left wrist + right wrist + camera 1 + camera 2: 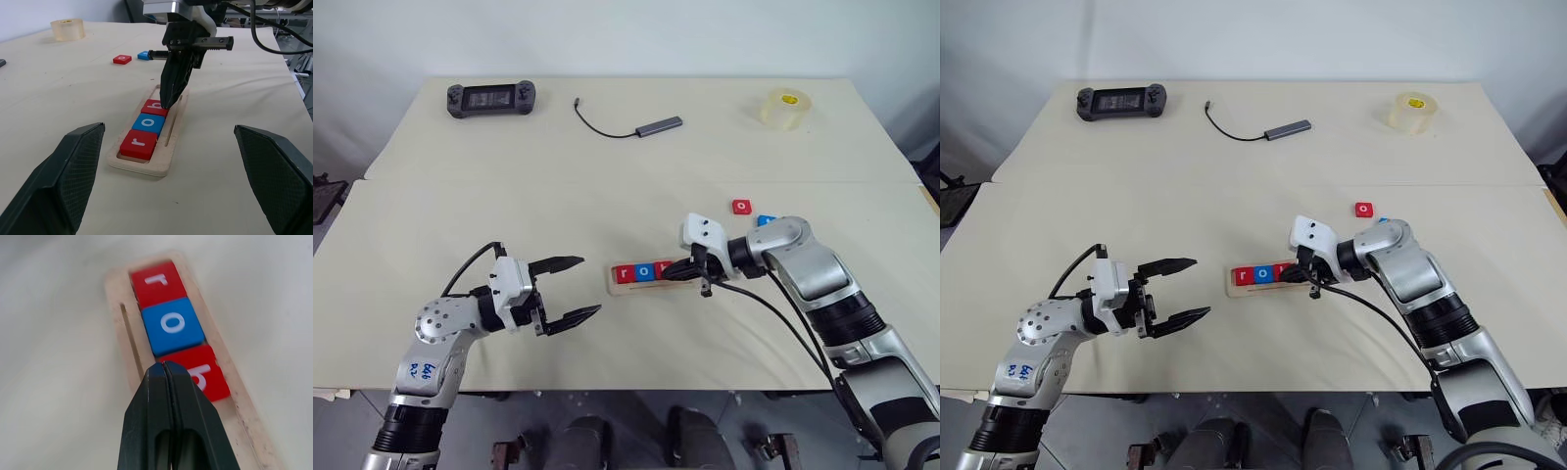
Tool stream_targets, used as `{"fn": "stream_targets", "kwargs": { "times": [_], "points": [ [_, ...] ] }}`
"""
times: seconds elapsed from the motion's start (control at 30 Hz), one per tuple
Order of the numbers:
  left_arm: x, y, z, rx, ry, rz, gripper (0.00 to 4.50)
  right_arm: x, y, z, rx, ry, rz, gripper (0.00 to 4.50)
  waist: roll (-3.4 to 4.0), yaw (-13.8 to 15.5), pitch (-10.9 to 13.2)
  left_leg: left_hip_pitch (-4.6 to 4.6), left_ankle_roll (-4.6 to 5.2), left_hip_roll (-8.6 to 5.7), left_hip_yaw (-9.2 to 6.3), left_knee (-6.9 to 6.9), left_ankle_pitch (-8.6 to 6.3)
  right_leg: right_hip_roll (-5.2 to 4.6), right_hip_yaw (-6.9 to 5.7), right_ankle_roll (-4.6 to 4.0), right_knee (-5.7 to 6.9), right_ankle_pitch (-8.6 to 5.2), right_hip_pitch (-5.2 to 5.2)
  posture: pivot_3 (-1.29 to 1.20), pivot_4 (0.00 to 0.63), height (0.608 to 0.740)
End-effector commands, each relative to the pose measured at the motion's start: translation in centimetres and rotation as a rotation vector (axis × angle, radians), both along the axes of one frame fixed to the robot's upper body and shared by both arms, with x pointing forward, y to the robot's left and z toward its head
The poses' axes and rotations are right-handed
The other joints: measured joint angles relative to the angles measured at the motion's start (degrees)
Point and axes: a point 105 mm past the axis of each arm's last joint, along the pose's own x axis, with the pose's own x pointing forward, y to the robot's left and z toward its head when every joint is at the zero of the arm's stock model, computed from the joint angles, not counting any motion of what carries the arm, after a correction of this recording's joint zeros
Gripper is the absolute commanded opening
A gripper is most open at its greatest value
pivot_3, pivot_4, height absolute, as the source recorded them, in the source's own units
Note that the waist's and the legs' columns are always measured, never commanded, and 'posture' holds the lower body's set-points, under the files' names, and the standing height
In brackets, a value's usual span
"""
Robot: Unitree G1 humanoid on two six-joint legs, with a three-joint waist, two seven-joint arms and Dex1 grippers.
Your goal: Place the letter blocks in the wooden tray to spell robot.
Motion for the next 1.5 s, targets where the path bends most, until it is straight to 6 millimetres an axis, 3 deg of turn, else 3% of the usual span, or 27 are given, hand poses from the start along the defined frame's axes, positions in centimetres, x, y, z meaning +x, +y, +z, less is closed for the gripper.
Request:
{"fn": "stream_targets", "kwargs": {
  "times": [0.03,0.17,0.3,0.43,0.57,0.77,1.13,1.5],
  "points": [
    [-0.1,0.0,0.9,-0.003,-0.042,0.000,4.50,0.4,-1.0,1.8,0.024,-0.053,-0.030,0.02,0.00,0.04,0.00,0.00,0.00,0.00,-0.01,0.00,0.00,0.00,0.00,0.00,0.00,0.00,0.00,0.00,0.150,0.740],
    [-0.1,0.1,0.8,-0.004,-0.043,0.007,4.50,1.9,-2.9,1.3,-0.022,-0.069,-0.126,0.02,0.00,0.03,0.00,0.00,0.00,-0.01,0.00,0.00,0.00,-0.01,0.01,0.00,0.00,0.00,0.01,0.00,0.150,0.740],
    [-0.2,0.1,0.8,-0.005,-0.042,0.012,4.50,2.0,-3.4,0.4,-0.055,-0.057,-0.130,0.02,0.00,-0.04,0.00,0.00,0.00,0.00,0.01,-0.01,0.00,0.00,0.00,0.00,-0.01,0.00,0.00,0.00,0.150,0.740],
    [-0.2,0.2,0.8,-0.005,-0.044,0.017,4.50,2.0,-3.0,-0.5,-0.073,-0.048,-0.121,0.02,0.00,-0.07,0.00,0.00,0.00,0.01,0.02,-0.01,0.00,0.01,0.00,0.00,-0.01,0.00,-0.01,0.00,0.150,0.740],
    [-0.2,0.2,0.8,-0.002,-0.045,0.020,4.50,1.4,-1.2,-0.4,-0.033,-0.035,-0.075,0.02,0.00,-0.13,0.00,0.01,0.00,0.03,0.03,-0.01,0.00,0.02,0.01,0.00,0.00,0.00,0.00,0.00,0.150,0.740],
    [-0.1,0.1,0.8,-0.002,-0.044,0.018,4.50,1.0,-0.2,-0.4,-0.019,-0.032,-0.060,0.02,0.00,0.11,0.00,0.01,0.00,0.00,0.00,0.00,0.00,0.00,0.01,0.00,0.00,0.00,0.01,0.00,0.150,0.740],
    [0.1,-0.1,0.8,-0.004,-0.039,0.006,4.50,0.7,-2.6,-1.4,-0.085,-0.026,-0.100,0.02,0.00,0.09,0.00,0.02,0.00,-0.01,-0.01,0.00,0.00,0.00,0.00,0.00,0.00,0.00,0.03,0.00,0.150,0.740],
    [0.2,-0.2,0.9,-0.001,-0.041,0.000,4.50,-0.3,-2.0,-1.7,-0.063,-0.003,-0.085,0.02,0.00,0.04,0.00,0.02,0.00,0.00,0.00,-0.01,0.00,0.00,0.00,0.00,-0.01,0.00,0.03,0.00,0.150,0.740]
  ]
}}
